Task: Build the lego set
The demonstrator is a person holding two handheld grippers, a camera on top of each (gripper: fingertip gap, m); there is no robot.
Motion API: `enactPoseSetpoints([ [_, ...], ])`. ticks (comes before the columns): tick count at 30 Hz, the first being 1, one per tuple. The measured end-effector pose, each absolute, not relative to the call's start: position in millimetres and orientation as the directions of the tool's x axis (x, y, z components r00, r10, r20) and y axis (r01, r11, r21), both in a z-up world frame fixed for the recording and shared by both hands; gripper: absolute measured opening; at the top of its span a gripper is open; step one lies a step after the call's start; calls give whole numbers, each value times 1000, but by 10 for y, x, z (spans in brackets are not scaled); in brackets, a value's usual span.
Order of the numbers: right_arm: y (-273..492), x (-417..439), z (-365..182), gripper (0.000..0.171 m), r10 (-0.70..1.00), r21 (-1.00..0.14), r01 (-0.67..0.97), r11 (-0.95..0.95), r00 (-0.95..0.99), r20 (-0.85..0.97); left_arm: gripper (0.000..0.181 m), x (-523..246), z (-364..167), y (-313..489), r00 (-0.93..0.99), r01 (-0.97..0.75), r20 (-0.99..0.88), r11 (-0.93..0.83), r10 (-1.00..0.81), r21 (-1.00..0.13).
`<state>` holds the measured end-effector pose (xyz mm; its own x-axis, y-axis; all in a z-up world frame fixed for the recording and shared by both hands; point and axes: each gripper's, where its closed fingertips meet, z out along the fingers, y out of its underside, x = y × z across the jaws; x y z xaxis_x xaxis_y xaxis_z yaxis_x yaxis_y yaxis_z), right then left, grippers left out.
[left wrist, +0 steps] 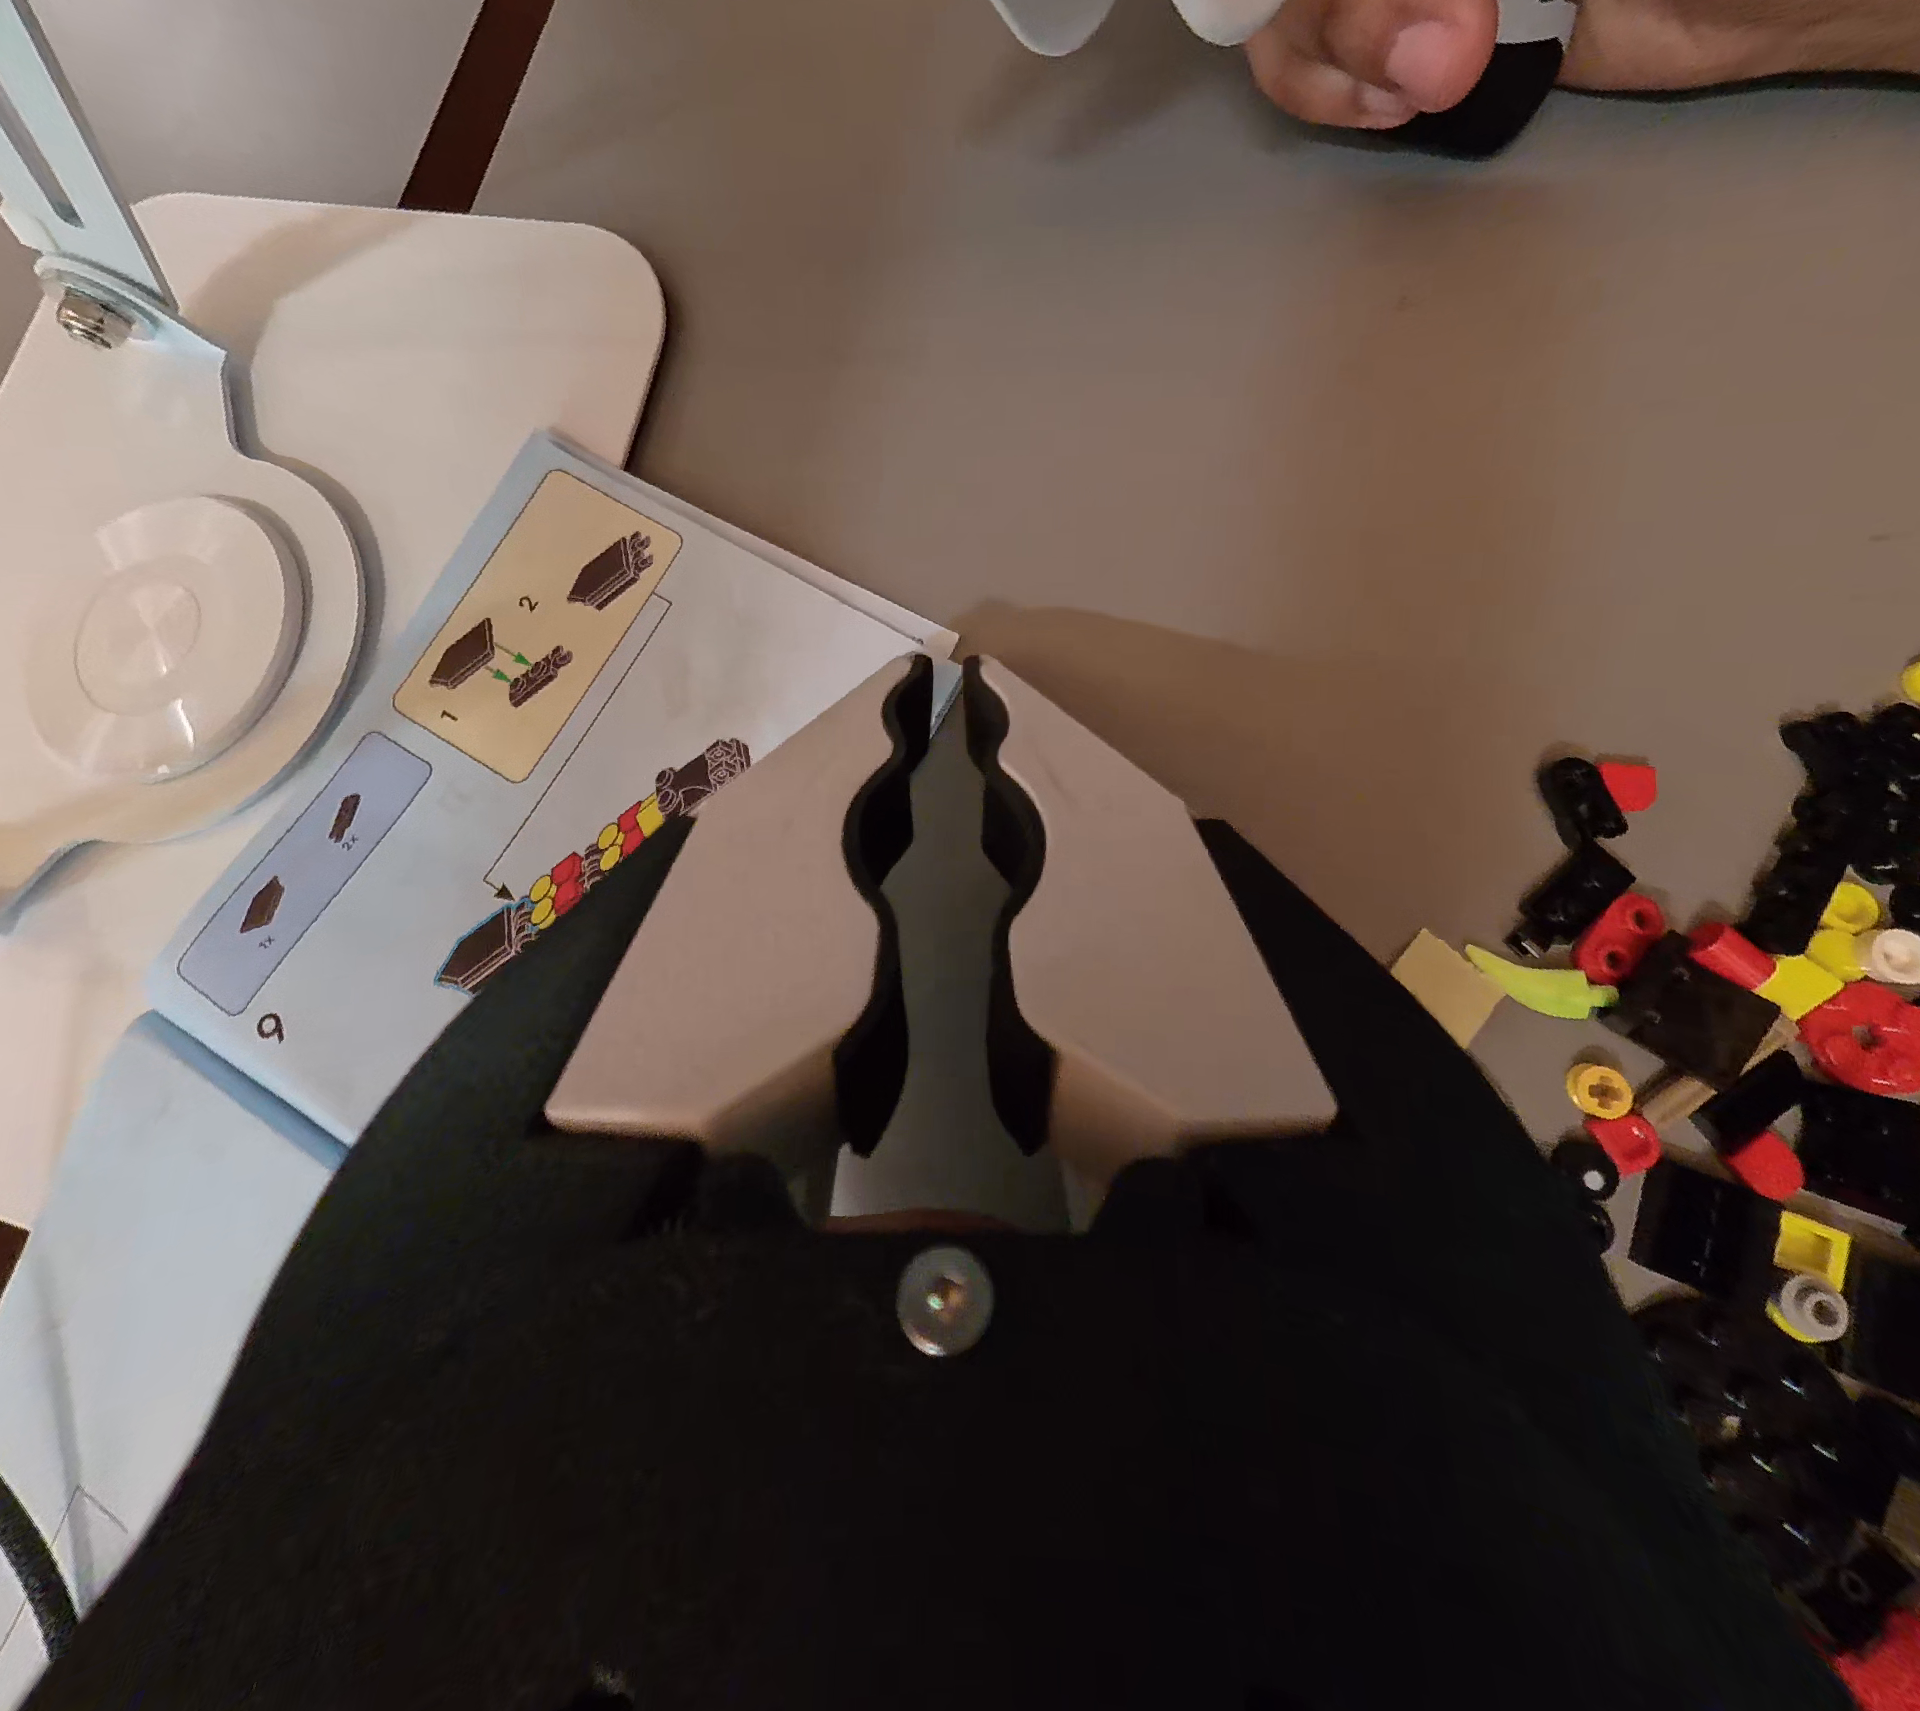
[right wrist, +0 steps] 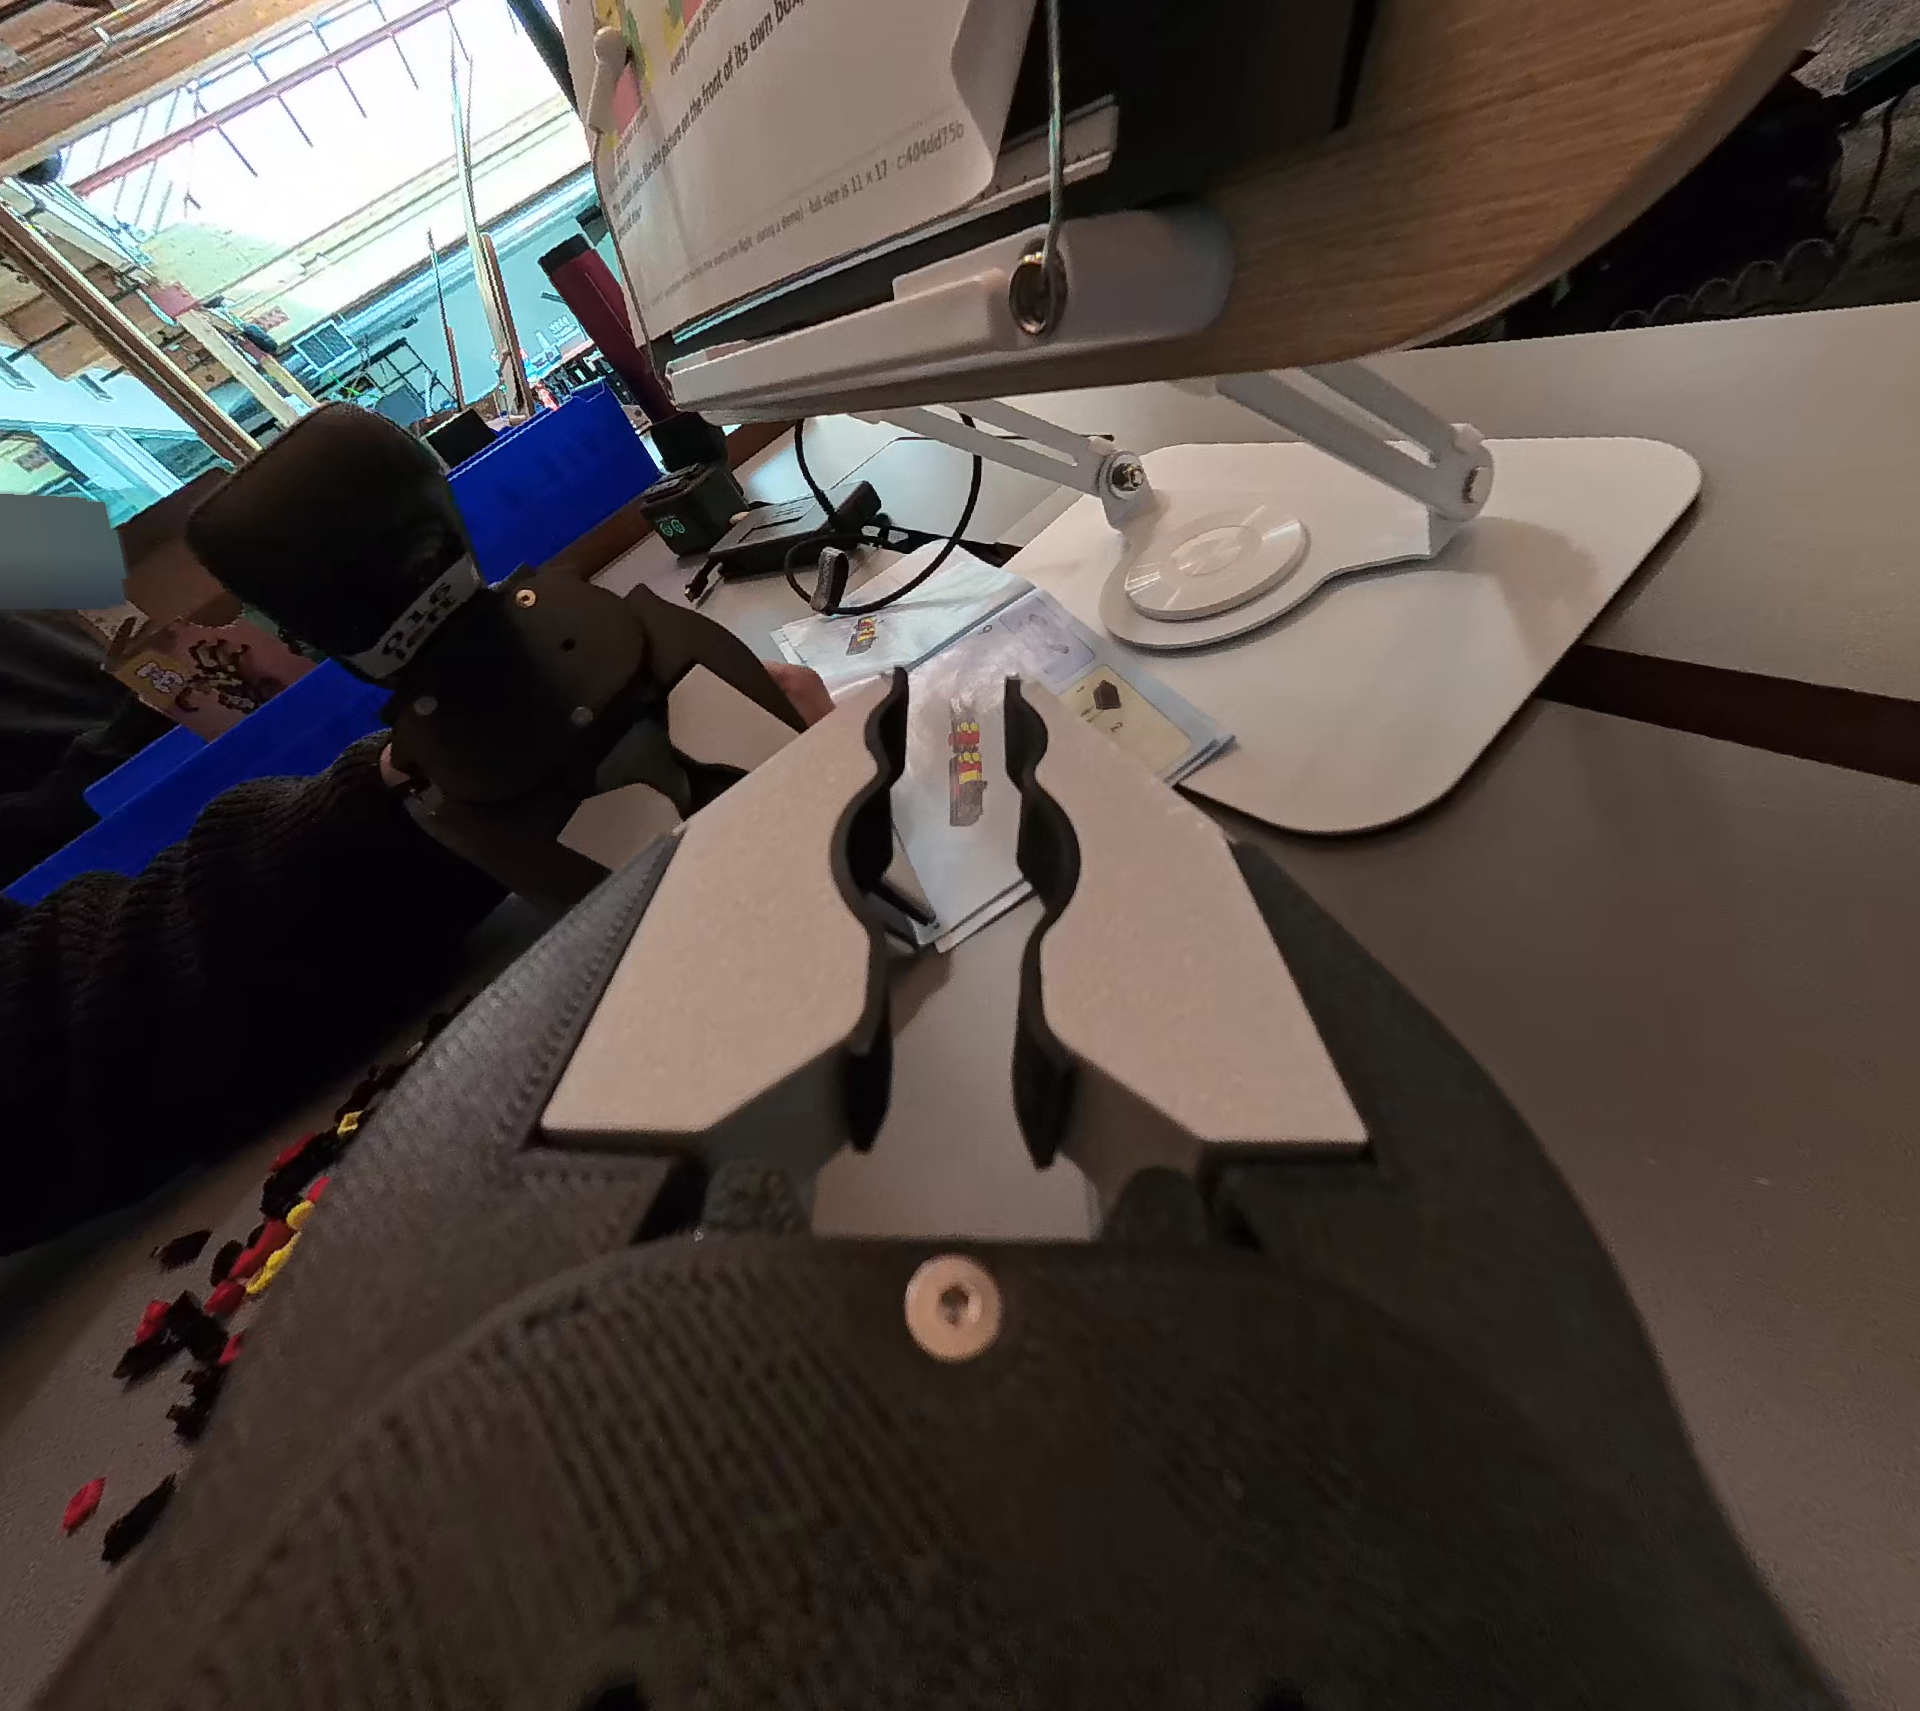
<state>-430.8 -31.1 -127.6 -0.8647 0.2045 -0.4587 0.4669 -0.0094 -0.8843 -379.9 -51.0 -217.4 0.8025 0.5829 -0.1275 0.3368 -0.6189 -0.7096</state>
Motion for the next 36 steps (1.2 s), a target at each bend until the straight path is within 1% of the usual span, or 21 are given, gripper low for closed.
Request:
enactPoseSetpoints([
  [4, -312, -4309, -1276, 17, 204, -884, 468, -10, -864, -460, 0, -3810, -2172, -518, 798, 343, -125, -615, 589, -710],
  [21, -309, -4309, -1273, 17, 203, -883, 469, -11, -864, -462, 0, -3853, -2126, -554, 782, 353, -111, -583, 614, -732],
  [30, -308, -4311, -1273, 17, 202, -882, 472, -12, -862, -464, 0, -3934, -2034, -719, 747, 364, -117, -550, 654, -752],
  [34, -309, -4313, -1276, 17, 203, -881, 473, -11, -862, -465, 0, -3887, -1984, -643, 768, 352, -76, -519, 636, -779],
  [36, -308, -4313, -1276, 17, 203, -882, 472, -12, -862, -464, 0, -3859, -2019, -588, 780, 345, -83, -536, 621, -770],
])
